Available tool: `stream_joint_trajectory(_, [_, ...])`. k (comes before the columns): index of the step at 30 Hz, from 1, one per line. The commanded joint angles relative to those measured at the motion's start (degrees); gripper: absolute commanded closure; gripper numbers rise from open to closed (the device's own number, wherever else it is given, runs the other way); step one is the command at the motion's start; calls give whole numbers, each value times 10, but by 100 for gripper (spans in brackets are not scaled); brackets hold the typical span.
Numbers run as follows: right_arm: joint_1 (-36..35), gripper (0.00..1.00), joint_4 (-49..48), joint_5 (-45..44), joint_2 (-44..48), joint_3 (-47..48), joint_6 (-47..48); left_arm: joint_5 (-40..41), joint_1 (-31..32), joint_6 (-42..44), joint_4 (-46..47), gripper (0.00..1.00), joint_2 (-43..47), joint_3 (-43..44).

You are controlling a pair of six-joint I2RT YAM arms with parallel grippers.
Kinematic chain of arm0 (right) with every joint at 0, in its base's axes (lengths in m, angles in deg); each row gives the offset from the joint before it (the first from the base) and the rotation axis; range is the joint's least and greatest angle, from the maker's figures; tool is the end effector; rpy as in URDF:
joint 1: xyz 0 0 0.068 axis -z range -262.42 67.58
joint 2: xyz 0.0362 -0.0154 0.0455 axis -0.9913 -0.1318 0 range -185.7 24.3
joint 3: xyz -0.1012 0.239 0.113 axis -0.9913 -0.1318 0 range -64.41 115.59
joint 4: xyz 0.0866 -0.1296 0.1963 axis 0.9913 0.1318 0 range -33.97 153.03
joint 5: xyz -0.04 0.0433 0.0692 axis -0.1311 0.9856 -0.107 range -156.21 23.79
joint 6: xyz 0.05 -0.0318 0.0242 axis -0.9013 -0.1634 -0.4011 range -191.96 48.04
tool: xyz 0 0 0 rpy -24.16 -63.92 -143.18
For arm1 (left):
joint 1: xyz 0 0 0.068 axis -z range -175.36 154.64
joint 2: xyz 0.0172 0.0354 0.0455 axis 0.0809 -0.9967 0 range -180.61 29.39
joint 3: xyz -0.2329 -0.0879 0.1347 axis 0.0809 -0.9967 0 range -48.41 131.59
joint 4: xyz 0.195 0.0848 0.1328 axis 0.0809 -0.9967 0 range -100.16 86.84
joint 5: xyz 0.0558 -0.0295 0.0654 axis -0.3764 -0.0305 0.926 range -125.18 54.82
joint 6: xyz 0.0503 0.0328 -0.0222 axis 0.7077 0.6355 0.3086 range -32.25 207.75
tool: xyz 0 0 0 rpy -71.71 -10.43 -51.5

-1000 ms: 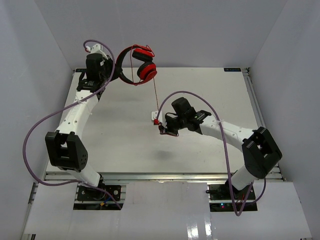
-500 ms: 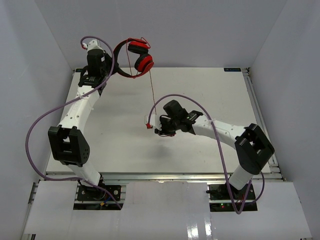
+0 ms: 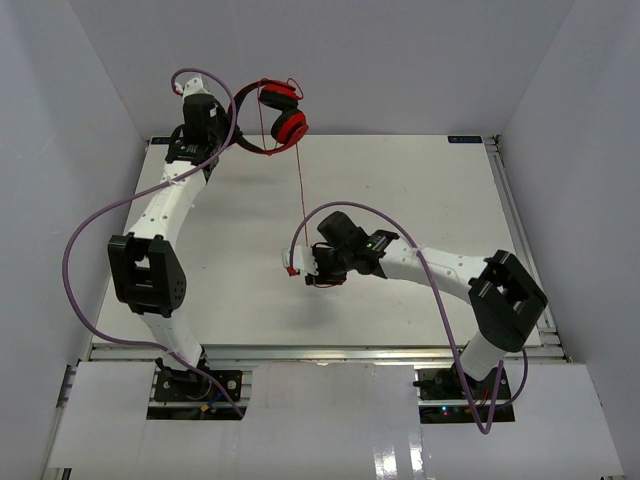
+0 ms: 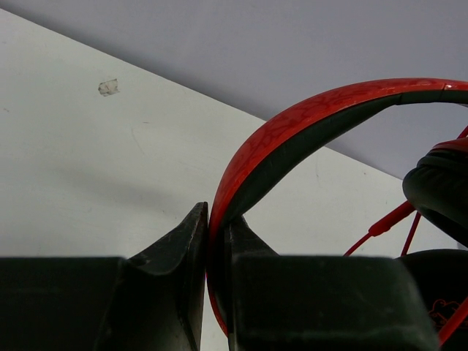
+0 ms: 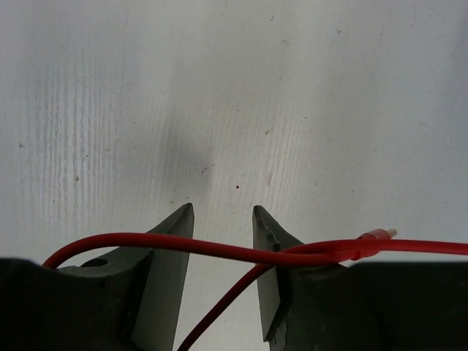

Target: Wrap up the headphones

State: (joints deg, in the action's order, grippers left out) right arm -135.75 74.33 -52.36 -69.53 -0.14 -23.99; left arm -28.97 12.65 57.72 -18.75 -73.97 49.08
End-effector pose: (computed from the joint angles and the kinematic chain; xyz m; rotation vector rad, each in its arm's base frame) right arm 0.2014 0.2901 0.2340 -1.9253 1.4338 0.3340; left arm 0.4330 -0.0555 0.3713 -0.4446 1.9065 -0.3341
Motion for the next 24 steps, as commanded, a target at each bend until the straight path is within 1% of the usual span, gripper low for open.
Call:
stream_joint_trajectory(1, [-10, 55, 20, 12, 22, 4, 9, 12, -1, -16, 42, 100, 18, 38])
stream_joint_trajectory(3, [-7, 53, 18, 18, 22, 8, -1, 10, -1, -17, 43, 100, 21, 32])
stream_joint_trajectory(6, [23, 53, 19, 72, 20, 24, -30, 4, -2, -18, 50, 100, 33, 16])
stream_joint_trajectory(7, [47, 53, 21, 116, 20, 34, -45, 2, -2, -18, 53, 100, 36, 8])
stream_joint_trajectory(9, [86, 52, 23, 233, 22, 44, -62, 1, -2, -16, 58, 100, 46, -2])
stream_joint_trajectory(10, [90, 50, 23, 250, 27, 49, -55, 1, -1, -15, 60, 100, 52, -4])
stream_joint_trajectory(11, [87, 45, 23, 216, 34, 44, -31, 0, -2, -14, 62, 100, 54, -7])
stream_joint_trajectory(13, [52, 36, -7, 92, 53, 8, 28, -3, -1, -14, 65, 100, 57, -9])
stream_joint_trajectory(15, [38, 28, -37, 59, 64, -18, 59, -9, -2, -17, 65, 100, 57, -8])
stream_joint_trajectory(18, [48, 26, -16, 88, 59, 3, 54, -18, -2, -23, 65, 100, 55, -6])
stream_joint_trajectory(20, [75, 22, -2, 140, 52, 27, 28, -24, -2, -27, 65, 100, 55, -6])
stream_joint_trajectory(22, [104, 20, 55, 268, 23, 79, -1, -25, -1, -27, 66, 100, 56, -9])
stream_joint_trajectory(23, [109, 20, 70, 282, 15, 88, 2, -25, -2, -27, 67, 100, 58, -10])
stream_joint_trajectory(24, [103, 20, 62, 259, 22, 73, 17, -25, -2, -25, 67, 100, 59, -10])
